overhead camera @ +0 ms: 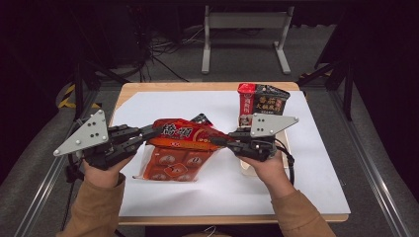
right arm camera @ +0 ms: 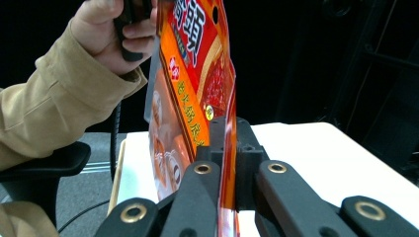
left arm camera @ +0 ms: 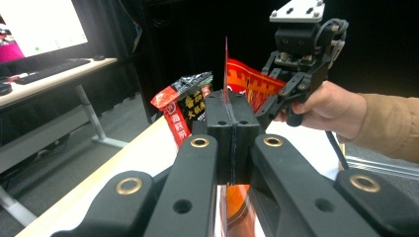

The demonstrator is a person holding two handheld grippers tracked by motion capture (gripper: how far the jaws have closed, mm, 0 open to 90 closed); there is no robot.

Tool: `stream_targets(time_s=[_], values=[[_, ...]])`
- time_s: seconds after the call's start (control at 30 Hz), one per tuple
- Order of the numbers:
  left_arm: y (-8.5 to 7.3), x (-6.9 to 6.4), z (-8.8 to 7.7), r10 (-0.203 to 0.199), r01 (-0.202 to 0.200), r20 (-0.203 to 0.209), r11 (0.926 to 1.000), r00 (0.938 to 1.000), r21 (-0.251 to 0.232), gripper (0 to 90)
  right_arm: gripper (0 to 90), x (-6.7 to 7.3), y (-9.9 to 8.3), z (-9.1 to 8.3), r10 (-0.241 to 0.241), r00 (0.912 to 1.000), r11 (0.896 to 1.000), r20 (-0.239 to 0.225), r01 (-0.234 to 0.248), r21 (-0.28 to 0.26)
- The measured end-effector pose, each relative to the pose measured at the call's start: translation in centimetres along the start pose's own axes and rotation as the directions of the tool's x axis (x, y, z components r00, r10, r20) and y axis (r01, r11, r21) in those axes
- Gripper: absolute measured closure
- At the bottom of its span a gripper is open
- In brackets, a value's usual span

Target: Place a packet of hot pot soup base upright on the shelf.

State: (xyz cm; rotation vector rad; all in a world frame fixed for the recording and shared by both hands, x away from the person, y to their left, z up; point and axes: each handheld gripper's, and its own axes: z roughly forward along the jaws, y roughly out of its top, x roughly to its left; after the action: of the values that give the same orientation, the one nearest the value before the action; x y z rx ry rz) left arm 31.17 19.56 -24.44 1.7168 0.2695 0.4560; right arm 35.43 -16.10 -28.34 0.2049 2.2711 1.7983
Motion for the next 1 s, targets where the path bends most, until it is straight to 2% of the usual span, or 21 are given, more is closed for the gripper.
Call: stream_targets(time_s=[0.03, 0.33, 0.67, 0.77, 0.87, 0.9, 1.0], values=[[-0.1, 0.1, -0.1, -0.005, 0.005, -0.011, 1.0000, 0.9999, 0.000, 89.8, 89.2, 0.1, 0.2, -0.1, 0.002, 1.0000, 1.000, 0.002, -0.002, -0.006], [-0.5, 0.7, -0.1, -0.022, 0.023, -0.018, 0.9997, 0.9996, 0.005, 89.4, 89.4, 0.2, 1.7, -0.7, 0.014, 0.9997, 1.000, 0.022, -0.013, -0.015], [-1.0, 1.4, -0.3, -0.060, 0.058, -0.036, 0.9976, 0.9976, -0.038, 83.2, 89.5, 0.6, 3.4, -1.0, 0.011, 0.9998, 1.000, 0.014, -0.011, 0.001], [-1.1, 1.7, -0.4, -0.077, 0.075, -0.045, 0.9962, 0.9960, -0.045, 76.4, 89.5, 0.6, 3.9, -1.1, 0.003, 0.9998, 1.000, 0.021, -0.003, 0.016], [-1.3, 2.0, -0.4, -0.094, 0.092, -0.047, 0.9947, 0.9945, -0.046, 64.7, 89.5, 0.6, 4.2, -1.3, -0.005, 0.9996, 1.000, 0.029, 0.004, 0.023], [-1.3, 2.1, -0.4, -0.104, 0.101, -0.048, 0.9938, 0.9934, -0.045, 64.7, 89.5, 0.6, 4.3, -1.4, -0.008, 0.9994, 1.000, 0.033, 0.007, 0.029], [-1.4, 2.3, -0.3, -0.116, 0.114, -0.056, 0.9927, 0.9917, -0.040, 57.1, 89.5, 0.6, 4.8, -1.8, -0.020, 0.9985, 0.999, 0.051, 0.018, 0.045]])
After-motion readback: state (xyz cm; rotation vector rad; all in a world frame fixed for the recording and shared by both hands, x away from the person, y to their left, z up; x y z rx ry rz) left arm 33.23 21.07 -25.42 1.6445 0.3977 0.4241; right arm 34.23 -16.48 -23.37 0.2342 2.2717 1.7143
